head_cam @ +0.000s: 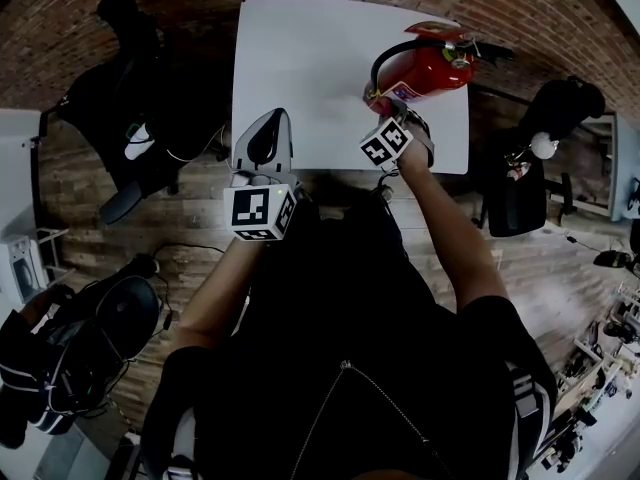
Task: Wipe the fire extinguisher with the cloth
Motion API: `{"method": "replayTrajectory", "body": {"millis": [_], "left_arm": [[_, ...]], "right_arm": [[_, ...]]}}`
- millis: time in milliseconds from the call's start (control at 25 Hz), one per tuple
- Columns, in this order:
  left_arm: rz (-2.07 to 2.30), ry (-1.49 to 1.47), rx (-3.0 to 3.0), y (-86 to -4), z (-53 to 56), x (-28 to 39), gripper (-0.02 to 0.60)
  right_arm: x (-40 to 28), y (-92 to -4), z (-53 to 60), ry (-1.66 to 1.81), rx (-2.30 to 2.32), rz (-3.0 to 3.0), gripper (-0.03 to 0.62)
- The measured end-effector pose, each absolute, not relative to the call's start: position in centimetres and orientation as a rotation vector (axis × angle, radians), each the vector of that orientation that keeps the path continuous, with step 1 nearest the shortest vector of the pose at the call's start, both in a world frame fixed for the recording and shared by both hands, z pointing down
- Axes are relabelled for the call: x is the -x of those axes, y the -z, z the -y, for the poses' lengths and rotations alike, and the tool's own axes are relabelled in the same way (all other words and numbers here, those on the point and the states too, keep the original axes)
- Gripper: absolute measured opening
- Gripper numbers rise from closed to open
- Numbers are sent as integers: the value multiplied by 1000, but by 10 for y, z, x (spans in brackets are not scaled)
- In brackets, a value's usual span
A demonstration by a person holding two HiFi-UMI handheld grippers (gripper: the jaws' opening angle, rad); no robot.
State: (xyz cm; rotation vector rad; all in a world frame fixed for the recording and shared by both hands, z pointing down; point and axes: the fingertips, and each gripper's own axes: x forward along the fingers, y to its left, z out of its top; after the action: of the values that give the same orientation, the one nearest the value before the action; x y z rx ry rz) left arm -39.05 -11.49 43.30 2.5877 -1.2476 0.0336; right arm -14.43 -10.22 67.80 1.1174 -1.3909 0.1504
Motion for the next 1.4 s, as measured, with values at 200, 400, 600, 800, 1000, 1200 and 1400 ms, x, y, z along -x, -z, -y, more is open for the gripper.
{"method": "replayTrajectory", "body": {"millis": [200, 400, 600, 800, 1000, 1200, 1400], "left_arm": [[1241, -29, -2590, -432, 115, 390, 9], [1229, -20, -2597, -429, 112, 388, 9], [1222, -11, -2607, -427, 109, 389, 9], [1212, -4, -2615, -425, 107, 387, 9], [1198, 6, -2627, -420, 105, 387, 9], [1182, 19, -2639, -417, 105, 385, 9], [1170, 27, -2647, -414, 104, 383, 9]], "right_arm": [[151, -649, 105, -113, -1164, 1412, 115], [152, -624, 109, -91, -1229, 1407, 115], [157, -600, 111, -71, -1275, 1409, 115], [157, -579, 113, -15, -1312, 1395, 115], [159, -555, 115, 22, -1362, 1397, 115], [162, -519, 118, 90, -1414, 1385, 115], [165, -490, 120, 140, -1456, 1388, 115]]}}
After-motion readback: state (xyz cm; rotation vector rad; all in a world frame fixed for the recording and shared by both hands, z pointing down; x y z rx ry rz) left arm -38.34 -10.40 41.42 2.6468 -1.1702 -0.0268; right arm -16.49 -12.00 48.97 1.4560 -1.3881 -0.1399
